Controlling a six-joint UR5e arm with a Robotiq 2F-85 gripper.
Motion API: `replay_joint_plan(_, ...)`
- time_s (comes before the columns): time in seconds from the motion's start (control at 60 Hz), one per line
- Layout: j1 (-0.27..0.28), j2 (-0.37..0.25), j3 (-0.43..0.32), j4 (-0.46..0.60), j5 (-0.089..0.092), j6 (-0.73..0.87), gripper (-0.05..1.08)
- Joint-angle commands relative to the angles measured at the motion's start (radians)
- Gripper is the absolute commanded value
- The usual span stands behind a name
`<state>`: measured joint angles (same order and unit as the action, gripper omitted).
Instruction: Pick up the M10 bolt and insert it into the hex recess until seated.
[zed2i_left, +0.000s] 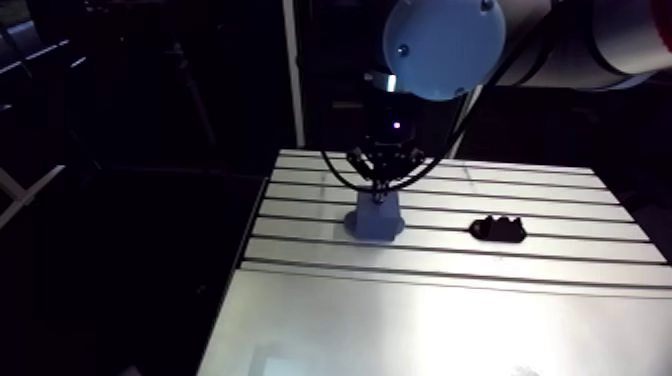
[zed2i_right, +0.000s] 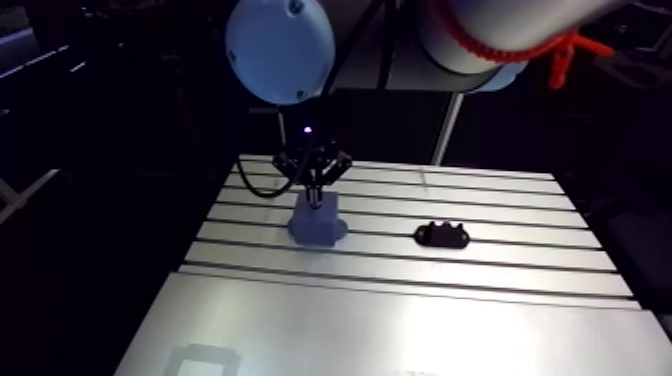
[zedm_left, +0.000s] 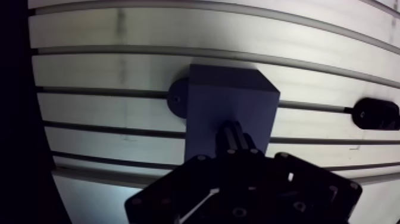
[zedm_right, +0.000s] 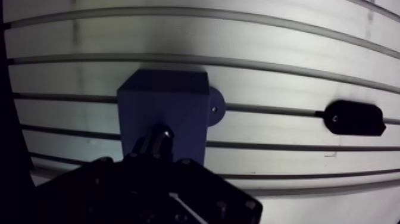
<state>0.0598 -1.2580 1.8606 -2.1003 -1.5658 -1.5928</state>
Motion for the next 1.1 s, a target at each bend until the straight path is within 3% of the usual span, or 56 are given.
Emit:
replay_joint_plan(0.017,0.0,0.001,0.002,-0.001,0.0,0.0,1.08)
replay_joint_plan(1.1,-0.001,0.012,0.002,-0.002,0.0,-0.002,1.08)
